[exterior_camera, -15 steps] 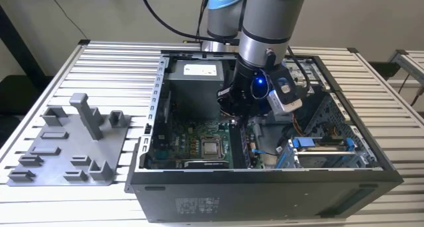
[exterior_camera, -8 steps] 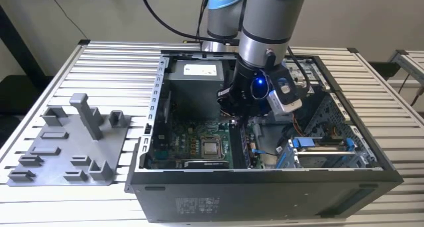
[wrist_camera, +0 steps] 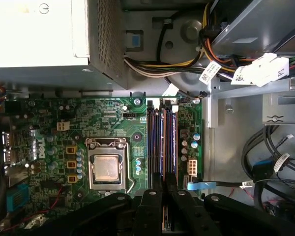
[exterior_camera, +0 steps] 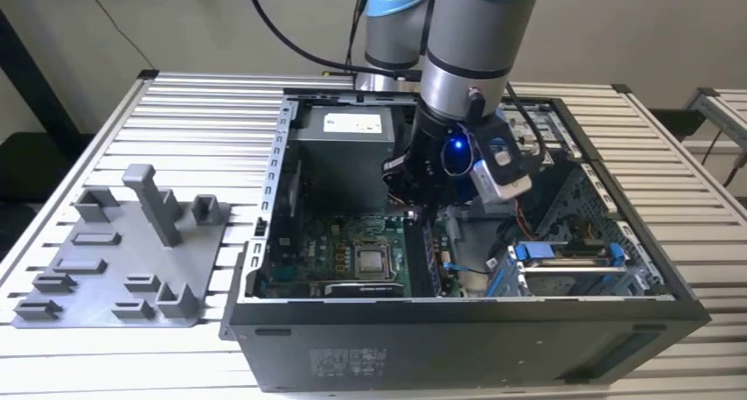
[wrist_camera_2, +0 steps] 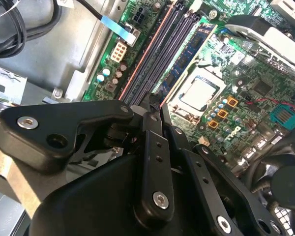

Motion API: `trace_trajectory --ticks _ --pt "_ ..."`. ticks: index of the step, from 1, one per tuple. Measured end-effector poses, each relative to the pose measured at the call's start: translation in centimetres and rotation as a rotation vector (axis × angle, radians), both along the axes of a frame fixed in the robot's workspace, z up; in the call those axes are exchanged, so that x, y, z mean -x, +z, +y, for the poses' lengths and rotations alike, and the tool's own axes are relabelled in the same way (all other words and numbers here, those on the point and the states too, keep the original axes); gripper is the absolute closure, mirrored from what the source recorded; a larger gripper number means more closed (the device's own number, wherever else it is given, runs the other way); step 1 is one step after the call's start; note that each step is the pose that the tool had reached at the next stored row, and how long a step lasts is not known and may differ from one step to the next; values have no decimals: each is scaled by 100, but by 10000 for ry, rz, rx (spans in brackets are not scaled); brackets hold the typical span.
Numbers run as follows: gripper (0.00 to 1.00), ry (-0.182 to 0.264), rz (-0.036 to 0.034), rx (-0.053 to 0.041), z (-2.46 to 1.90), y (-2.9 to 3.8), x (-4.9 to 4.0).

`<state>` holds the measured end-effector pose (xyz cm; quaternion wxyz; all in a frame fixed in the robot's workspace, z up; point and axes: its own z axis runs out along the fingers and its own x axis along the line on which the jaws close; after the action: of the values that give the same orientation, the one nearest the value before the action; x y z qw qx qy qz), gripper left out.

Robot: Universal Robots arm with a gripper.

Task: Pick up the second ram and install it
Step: 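Insert the second ram into the second slot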

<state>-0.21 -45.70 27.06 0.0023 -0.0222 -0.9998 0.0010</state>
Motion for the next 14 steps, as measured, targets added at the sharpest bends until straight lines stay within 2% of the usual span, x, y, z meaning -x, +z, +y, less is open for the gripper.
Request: trace_trajectory --ticks 10,14 --pt "86 0 1 3 0 -64 4" --pt "86 0 3 8 -1 -71 5"
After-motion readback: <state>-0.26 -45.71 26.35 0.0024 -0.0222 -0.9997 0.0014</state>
